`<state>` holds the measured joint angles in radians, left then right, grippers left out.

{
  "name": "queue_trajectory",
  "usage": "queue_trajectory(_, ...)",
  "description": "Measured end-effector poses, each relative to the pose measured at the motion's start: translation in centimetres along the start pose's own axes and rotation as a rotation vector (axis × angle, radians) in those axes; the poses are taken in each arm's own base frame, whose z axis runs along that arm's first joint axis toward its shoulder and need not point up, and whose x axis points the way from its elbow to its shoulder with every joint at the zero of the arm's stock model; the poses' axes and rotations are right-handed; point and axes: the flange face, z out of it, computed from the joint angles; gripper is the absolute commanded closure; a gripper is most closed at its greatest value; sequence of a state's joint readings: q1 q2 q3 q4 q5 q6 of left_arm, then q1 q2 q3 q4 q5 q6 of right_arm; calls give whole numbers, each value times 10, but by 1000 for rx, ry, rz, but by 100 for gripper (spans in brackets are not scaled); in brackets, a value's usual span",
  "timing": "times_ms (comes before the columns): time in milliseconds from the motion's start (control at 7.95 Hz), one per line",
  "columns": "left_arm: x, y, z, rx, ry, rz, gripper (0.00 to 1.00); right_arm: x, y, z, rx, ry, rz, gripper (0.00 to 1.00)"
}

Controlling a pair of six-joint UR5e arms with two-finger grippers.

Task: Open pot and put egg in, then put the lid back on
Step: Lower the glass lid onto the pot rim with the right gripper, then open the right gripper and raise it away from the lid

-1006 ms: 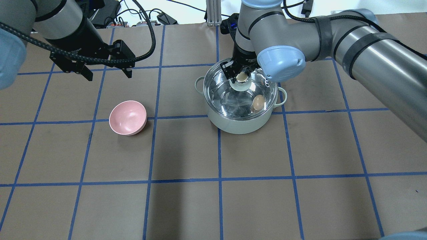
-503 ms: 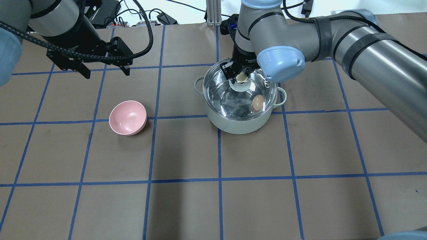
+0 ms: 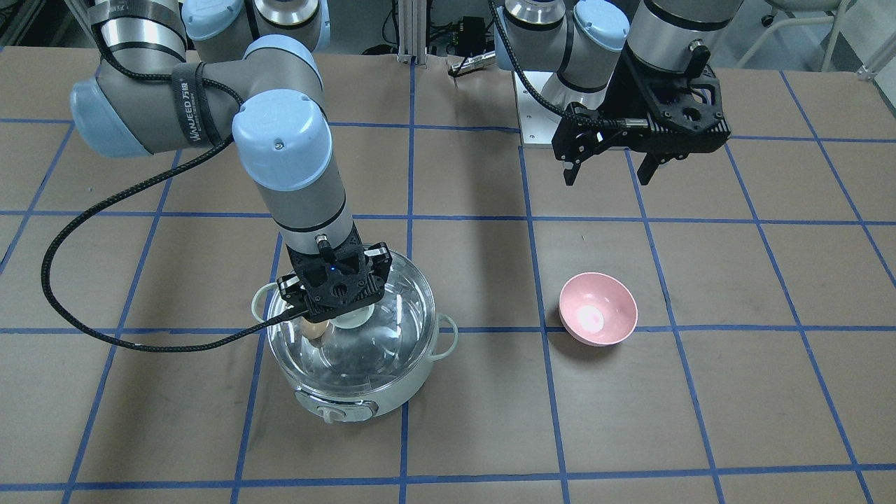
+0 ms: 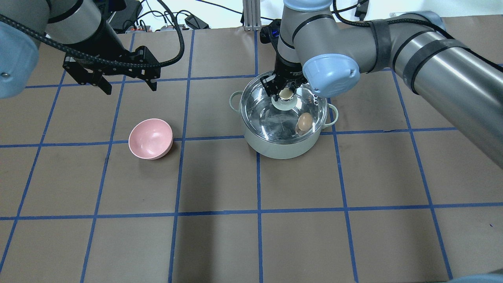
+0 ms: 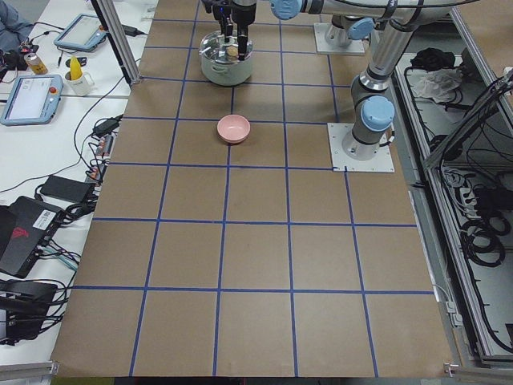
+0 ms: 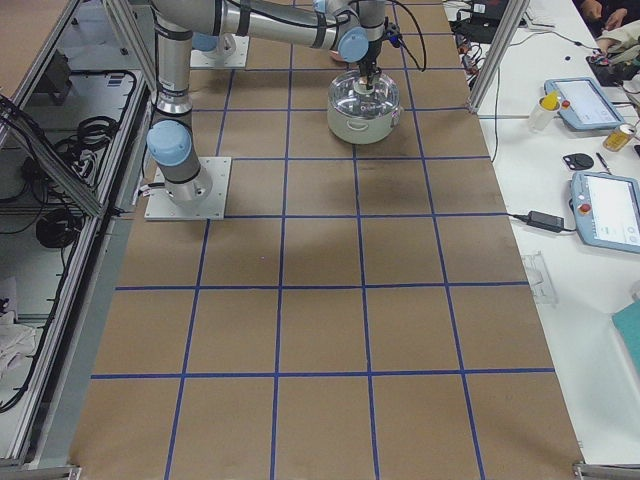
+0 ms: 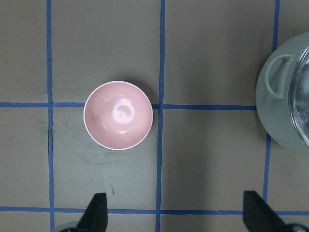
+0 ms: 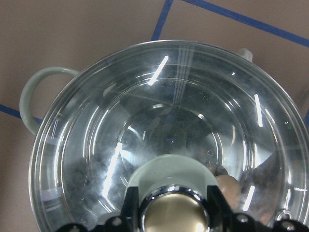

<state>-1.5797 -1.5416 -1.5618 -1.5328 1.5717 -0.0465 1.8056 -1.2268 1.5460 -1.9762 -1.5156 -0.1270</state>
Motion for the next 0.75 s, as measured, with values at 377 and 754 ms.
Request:
queue_trajectory(377, 1, -2, -1, 4, -1, 5, 0, 1, 1, -7, 11, 3, -19, 0)
queue_trajectory(754, 1, -3, -1, 4, -2, 7, 0, 10, 11, -36, 5, 7, -5, 0)
